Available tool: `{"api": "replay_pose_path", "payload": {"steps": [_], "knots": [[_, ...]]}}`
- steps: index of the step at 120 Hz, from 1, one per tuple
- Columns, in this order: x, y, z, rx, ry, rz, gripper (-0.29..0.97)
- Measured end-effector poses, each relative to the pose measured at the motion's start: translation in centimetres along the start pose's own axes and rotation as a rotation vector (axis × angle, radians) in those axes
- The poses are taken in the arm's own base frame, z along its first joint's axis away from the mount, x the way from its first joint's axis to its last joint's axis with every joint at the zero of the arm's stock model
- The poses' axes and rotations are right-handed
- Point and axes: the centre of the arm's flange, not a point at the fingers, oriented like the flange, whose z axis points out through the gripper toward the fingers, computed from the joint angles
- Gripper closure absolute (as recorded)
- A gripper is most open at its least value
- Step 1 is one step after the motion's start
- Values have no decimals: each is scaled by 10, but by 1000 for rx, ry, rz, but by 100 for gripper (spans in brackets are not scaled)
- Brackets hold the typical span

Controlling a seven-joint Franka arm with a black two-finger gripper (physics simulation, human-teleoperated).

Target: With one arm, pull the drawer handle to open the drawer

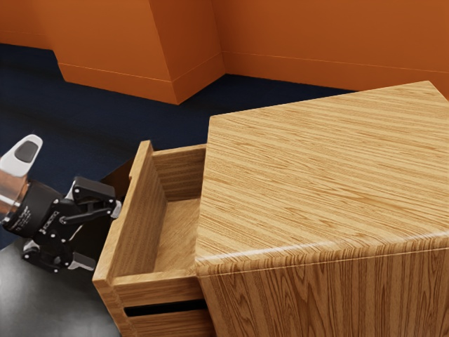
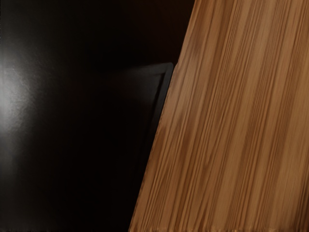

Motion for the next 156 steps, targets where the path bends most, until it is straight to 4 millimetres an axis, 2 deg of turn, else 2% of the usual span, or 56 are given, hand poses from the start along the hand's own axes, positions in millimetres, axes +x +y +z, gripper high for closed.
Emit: {"api": "replay_pose_path", "payload": {"steps": [28,81,115,131,156], "knots": [[-19,-9,-8,4,-3,18,1],[-3,-41,-38,-8,18,-36,1],[-8,-64,-48,4,37,-65,1],[0,-67,-53,-3,25,-74,1],[32,-78,-60,-19,9,-109,1]]}}
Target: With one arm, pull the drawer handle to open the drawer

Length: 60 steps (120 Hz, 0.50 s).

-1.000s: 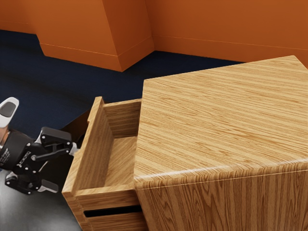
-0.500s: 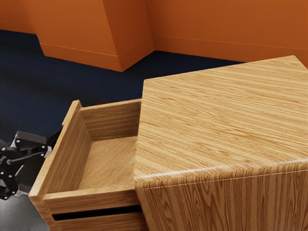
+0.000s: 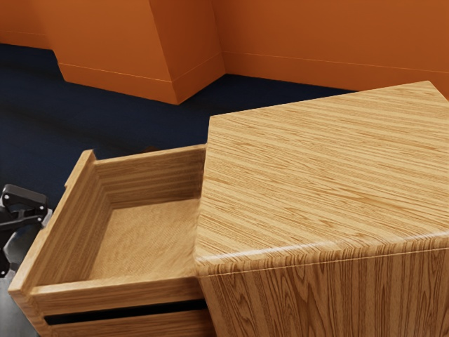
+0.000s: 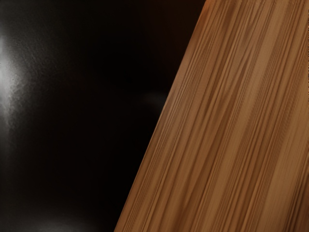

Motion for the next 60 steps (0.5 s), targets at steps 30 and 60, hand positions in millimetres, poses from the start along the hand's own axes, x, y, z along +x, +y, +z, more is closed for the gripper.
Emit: {"api": "replay_pose_path", "payload": {"steps": [30,60], "knots": [[14,-16,-15,2,38,-26,1],[49,-55,-161,-125,183,-183,1]]}}
